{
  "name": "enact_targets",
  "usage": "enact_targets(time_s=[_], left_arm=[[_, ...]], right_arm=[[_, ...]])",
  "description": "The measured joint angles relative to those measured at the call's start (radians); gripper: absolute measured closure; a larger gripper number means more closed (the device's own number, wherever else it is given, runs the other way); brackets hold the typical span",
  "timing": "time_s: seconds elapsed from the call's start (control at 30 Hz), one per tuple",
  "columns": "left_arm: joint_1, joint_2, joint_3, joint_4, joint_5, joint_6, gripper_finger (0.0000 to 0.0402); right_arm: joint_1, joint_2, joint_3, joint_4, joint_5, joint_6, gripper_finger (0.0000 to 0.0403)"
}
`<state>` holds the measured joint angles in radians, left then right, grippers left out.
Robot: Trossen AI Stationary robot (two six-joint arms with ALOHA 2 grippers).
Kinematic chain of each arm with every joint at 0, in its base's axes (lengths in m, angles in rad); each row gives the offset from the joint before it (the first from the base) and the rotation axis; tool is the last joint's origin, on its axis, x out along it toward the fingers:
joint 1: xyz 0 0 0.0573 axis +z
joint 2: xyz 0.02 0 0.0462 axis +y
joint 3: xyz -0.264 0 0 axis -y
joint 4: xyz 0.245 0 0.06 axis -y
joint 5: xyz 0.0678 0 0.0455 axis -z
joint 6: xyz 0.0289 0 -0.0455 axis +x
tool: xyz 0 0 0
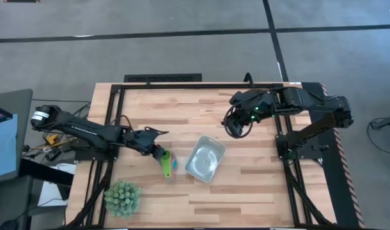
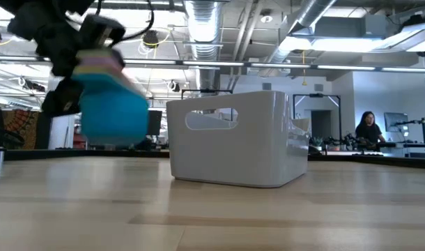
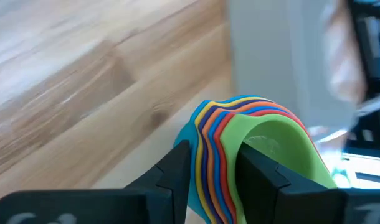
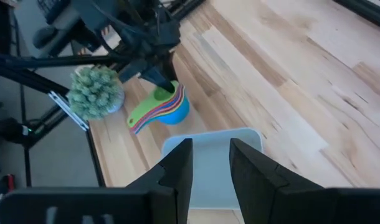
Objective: Nest measuring cups in basket
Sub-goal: Put the stacked measuring cups into the gray bin
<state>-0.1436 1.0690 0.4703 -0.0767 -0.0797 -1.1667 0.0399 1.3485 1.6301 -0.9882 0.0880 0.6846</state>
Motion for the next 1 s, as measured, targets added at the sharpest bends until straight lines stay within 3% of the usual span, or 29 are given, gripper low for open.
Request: enact_targets(time_s=[0.2,0.43,0.63,1.0], left_arm=[[0.012,-0.007,0.144,-0.084,-0.022,0.114,0.0305],[0.072,0.083,0.398,-0.192,-0.039,0.329,0.0305],[0.107,0.258,0.609,-0.228,-0.022,0.517,0.0305],[0.147,0.644,0.927,-0.23,0.148,0.692,0.0305]], right_arm=[[0.0,-0.031,0.0,-0.027,0.0,0.013,0.0275],[0.0,-0.066,0.0,-0.054,0.0,0.023,0.0275],[0.022,-0.093,0.0,-0.067,0.017,0.034,0.0275],[0.152,-0.123,0.0,-0.087,0.134,0.09,0.0275]])
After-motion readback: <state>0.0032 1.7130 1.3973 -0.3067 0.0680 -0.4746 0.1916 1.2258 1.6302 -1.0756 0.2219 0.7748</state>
